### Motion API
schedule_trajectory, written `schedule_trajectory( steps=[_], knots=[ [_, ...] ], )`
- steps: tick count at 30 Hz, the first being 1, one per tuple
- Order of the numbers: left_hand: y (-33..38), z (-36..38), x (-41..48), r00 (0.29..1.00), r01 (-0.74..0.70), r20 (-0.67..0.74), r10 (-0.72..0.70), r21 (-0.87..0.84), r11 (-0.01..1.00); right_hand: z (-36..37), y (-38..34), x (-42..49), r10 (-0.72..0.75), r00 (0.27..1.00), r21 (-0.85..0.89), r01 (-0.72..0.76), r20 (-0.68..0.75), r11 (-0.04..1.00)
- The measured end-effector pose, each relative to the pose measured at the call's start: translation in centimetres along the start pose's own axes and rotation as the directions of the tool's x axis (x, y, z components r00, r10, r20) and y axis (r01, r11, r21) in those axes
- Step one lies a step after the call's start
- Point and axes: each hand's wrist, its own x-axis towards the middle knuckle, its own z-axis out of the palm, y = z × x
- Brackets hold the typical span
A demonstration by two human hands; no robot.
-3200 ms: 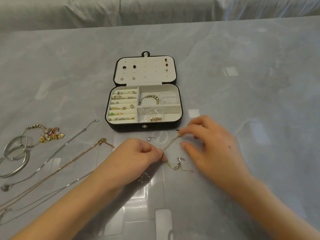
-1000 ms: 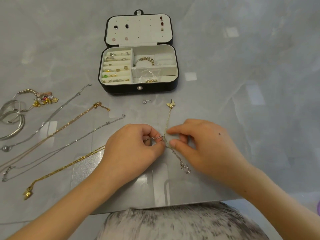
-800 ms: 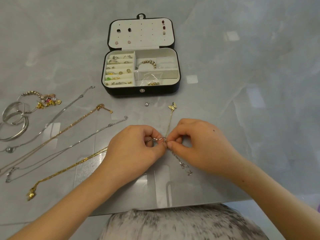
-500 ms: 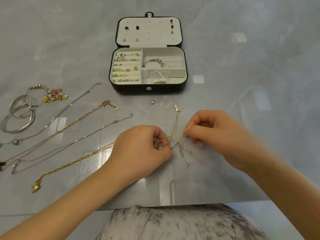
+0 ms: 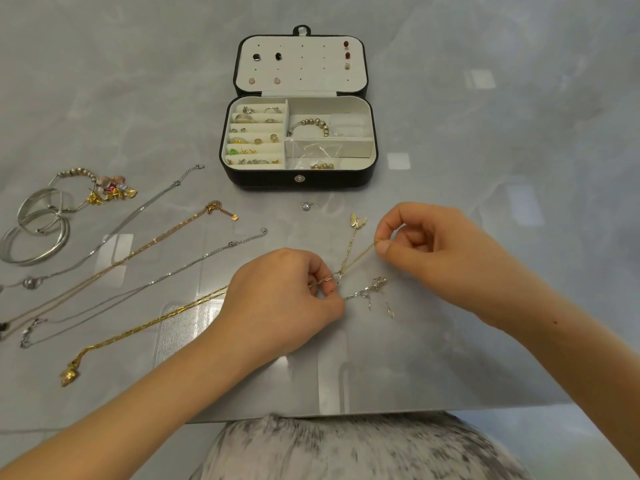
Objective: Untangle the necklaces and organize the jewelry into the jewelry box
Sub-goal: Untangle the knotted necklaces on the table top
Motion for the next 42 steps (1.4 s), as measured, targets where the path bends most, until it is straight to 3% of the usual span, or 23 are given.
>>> schedule_trajectory(
  steps=[6,12,18,25,30,33,39,42],
  knots=[
    [0.0,-0.1,0.1,1.000,0.021,0.001,-0.021,0.023,1.000,-1.2,-0.5,0.1,-0.072,0.997,-0.315,0.058,-0.035,0.947],
    [0.1,-0.2,0.1,0.999,0.035,0.026,-0.036,0.036,0.999,-2.9,-1.3,-0.7,-0.169,0.982,-0.668,0.066,-0.090,0.741],
    [0.2,-0.3,0.1,0.999,0.029,0.041,-0.031,0.038,0.999,-2.7,-1.2,-0.7,-0.287,0.948,-0.795,0.067,-0.138,0.603],
    [0.1,-0.5,0.4,0.995,0.046,0.083,-0.046,0.008,0.999,-2.2,0.1,-0.5,-0.154,0.988,-0.848,0.062,-0.023,0.526],
    [0.0,-0.6,0.3,0.995,0.044,0.094,-0.045,0.011,0.999,-1.9,0.9,-0.6,-0.144,0.990,-0.852,0.070,-0.006,0.519],
    [0.0,-0.7,0.4,0.992,0.047,0.119,-0.047,0.001,0.999,-2.0,1.9,-0.5,-0.127,0.992,-0.793,0.095,0.023,0.602],
    [0.5,-1.9,0.8,0.976,0.139,0.191,-0.106,-0.167,0.976,-2.3,0.5,-3.4,-0.399,0.912,-0.614,0.259,-0.099,0.745],
    [0.6,-2.5,1.1,0.965,0.192,0.223,-0.139,-0.236,0.952,-1.5,-1.0,-5.5,-0.444,0.887,-0.440,0.350,-0.129,0.827]
  ],
)
